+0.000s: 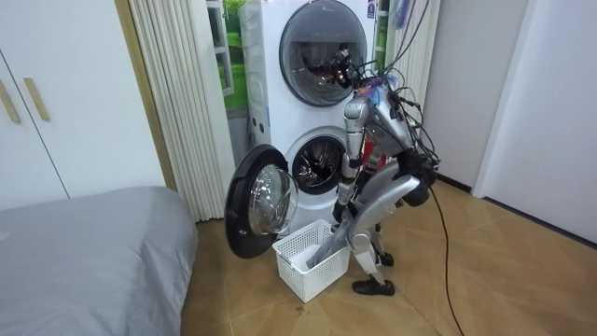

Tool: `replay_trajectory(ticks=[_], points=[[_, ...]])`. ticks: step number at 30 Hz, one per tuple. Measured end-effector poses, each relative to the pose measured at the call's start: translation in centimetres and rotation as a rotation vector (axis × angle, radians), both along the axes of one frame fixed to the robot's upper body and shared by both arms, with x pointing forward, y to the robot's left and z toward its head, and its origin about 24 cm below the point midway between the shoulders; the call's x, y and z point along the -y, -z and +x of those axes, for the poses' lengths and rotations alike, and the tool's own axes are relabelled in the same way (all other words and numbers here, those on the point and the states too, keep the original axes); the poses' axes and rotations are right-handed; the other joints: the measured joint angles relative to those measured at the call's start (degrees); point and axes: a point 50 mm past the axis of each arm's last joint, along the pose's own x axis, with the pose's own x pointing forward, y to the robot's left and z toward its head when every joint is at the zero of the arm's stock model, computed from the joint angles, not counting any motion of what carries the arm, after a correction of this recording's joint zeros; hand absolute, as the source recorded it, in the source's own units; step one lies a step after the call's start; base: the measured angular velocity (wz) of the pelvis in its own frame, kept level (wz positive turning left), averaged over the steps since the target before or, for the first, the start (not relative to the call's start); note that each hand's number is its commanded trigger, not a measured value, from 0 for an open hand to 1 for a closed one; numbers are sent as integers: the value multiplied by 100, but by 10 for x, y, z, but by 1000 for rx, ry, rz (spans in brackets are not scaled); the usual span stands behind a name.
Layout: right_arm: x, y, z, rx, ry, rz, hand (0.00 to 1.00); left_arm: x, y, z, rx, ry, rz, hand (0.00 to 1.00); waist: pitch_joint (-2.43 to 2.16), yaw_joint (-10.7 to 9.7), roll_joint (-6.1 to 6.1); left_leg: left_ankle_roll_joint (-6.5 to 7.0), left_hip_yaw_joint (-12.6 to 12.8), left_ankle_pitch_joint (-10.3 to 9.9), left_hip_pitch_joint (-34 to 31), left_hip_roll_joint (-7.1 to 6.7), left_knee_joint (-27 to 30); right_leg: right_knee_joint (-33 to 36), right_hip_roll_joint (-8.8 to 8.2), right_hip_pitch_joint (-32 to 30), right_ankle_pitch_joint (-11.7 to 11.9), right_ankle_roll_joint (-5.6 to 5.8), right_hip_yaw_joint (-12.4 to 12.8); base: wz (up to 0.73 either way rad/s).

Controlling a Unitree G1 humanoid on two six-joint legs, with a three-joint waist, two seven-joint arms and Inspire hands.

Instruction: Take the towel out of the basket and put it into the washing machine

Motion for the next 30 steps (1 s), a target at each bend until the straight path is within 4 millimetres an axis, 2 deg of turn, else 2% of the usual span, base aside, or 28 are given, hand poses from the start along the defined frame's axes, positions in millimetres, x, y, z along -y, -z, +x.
replay_trajectory(ticks=[6, 10, 14, 18, 21, 25, 30], points=[[10, 17, -22, -88, 6, -40, 0, 6, 13, -15, -40, -19, -53, 100, -12, 221, 20, 3, 72, 57, 861, -73, -565, -594, 17, 870, 54, 91, 4, 1], [18, 21, -28, -116, 2, -78, 0, 0, 7, -10, -1, -104, -140, 100, -18, 443, 34, 1, 71, 61, 1331, -78, -764, -816, -6, 1369, 70, 118, -66, 2], [28, 23, -32, -137, -1, -118, 0, -10, 2, -7, 61, -259, -285, 100, -17, 597, 62, 10, 79, 124, 1800, -157, -1044, -1032, -61, 1824, 89, 155, -103, 9], [32, 23, -34, -142, -11, -143, 0, -16, 0, -6, 72, -337, -354, 100, -17, 622, 177, 14, 13, 269, 2054, -213, -1326, -1328, -85, 2153, 180, 177, -215, 15], [30, 23, -34, -141, -22, -141, 0, -17, -3, -3, 72, -427, -450, 100, -17, 641, 191, 17, 37, 364, 2164, -214, -1498, -1502, -88, 2275, 263, 171, -249, 5], [30, 25, -36, -148, -50, -177, 0, -4, -7, 0, 23, -541, -669, 100, -13, 620, 198, 30, 15, 479, 2181, -301, -1664, -1594, -174, 2306, 282, 179, -316, 14], [18, 25, -34, -134, -86, -175, 0, 13, -9, -3, -163, -660, -1000, 100, -19, 623, 190, 24, 10, 524, 2178, -308, -1727, -1660, -189, 2340, 285, 180, -373, 8]])
